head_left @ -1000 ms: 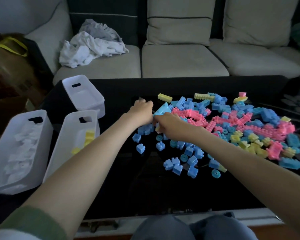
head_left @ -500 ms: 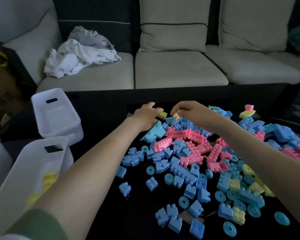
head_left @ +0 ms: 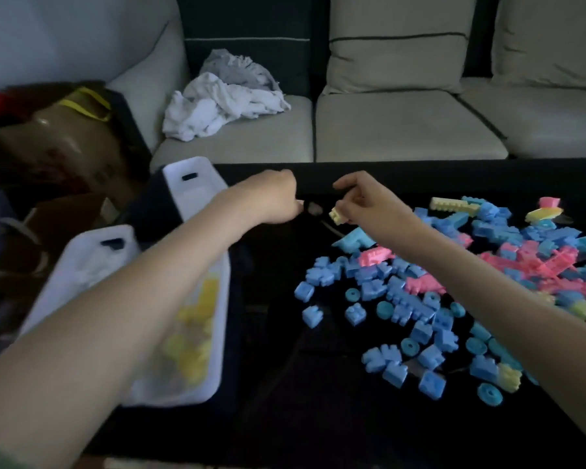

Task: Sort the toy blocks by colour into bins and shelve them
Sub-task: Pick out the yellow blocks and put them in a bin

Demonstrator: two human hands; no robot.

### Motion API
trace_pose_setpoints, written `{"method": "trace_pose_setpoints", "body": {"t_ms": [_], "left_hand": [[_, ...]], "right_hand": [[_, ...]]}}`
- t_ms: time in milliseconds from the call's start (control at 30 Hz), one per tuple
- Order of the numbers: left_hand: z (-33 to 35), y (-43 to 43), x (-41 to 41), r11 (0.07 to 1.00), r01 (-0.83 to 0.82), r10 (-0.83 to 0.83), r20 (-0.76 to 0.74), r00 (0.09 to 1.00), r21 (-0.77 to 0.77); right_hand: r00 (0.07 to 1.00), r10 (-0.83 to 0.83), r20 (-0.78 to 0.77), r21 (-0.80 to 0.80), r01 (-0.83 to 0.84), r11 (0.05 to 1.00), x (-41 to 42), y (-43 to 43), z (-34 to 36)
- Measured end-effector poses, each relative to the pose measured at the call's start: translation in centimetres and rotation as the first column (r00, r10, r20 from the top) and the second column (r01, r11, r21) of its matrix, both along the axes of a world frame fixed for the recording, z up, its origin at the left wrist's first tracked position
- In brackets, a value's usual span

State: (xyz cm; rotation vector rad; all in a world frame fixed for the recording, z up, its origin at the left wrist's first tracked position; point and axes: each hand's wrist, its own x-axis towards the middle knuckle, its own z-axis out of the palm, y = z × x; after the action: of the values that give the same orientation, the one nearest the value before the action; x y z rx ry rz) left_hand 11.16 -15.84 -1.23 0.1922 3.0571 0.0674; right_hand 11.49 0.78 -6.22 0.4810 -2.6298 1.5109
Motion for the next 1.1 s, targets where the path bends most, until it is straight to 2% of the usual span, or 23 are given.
{"method": "trace_pose_setpoints", "body": {"t_ms": [100,200,300,367,433,500,600,667,800,900,1000,1100], "left_hand": [[0.6,-5.8,5.4,0.993,-0.111,0.114,0.098,0.989,-0.036],[-0.1,-10.6,10.1,0.967,-0.247,0.238,0.128,0.963,0.060],[-1.2,-13.3,12.9,0.952,-0.302,0.285,0.217,0.934,0.050],[-1.4,-13.7,13.8,0.948,-0.314,0.286,0.283,0.915,0.057],[-0.9,-12.7,14.0,0.954,-0.280,0.238,0.297,0.925,0.108],[-0.5,-10.4,13.8,0.974,-0.182,0.143,0.257,0.956,0.133],[-0.9,-6.2,13.0,0.993,0.018,-0.032,0.120,0.992,0.119],[-1.8,-2.6,12.8,0.977,0.145,-0.160,0.088,0.983,0.158],[-4.0,5.0,12.9,0.901,0.387,-0.409,0.086,0.909,0.196],[-5.3,9.8,13.5,0.838,0.482,-0.517,0.092,0.851,0.253],[-6.1,14.2,14.7,0.764,0.578,-0.619,0.073,0.782,0.287],[-6.8,17.3,15.1,0.721,0.617,-0.671,0.094,0.736,0.315]], "right_hand": [[0.984,0.150,-0.099,0.015,-0.150,0.989,4.6,-6.1,0.6],[0.938,0.299,-0.175,0.064,-0.292,0.954,8.5,-11.0,0.5],[0.906,0.415,-0.080,0.108,-0.406,0.907,10.4,-13.4,0.0],[0.892,0.451,-0.038,0.221,-0.432,0.874,10.6,-13.3,-0.3],[0.911,0.396,-0.119,0.243,-0.360,0.901,10.2,-11.6,-0.1],[0.944,0.274,-0.183,0.230,-0.230,0.946,9.9,-7.8,0.1],[0.978,0.163,-0.130,0.331,-0.112,0.937,10.4,-1.5,0.6],[0.993,0.102,-0.056,0.422,-0.069,0.904,11.2,2.9,0.5],[0.997,-0.062,0.035,0.501,0.036,0.865,13.7,10.6,-0.4],[0.985,-0.165,0.048,0.566,0.109,0.817,15.2,15.0,-1.2],[0.959,-0.284,0.022,0.629,0.207,0.749,16.3,19.2,-2.2],[0.888,-0.455,-0.059,0.626,0.388,0.676,16.9,22.6,-3.5]]}}
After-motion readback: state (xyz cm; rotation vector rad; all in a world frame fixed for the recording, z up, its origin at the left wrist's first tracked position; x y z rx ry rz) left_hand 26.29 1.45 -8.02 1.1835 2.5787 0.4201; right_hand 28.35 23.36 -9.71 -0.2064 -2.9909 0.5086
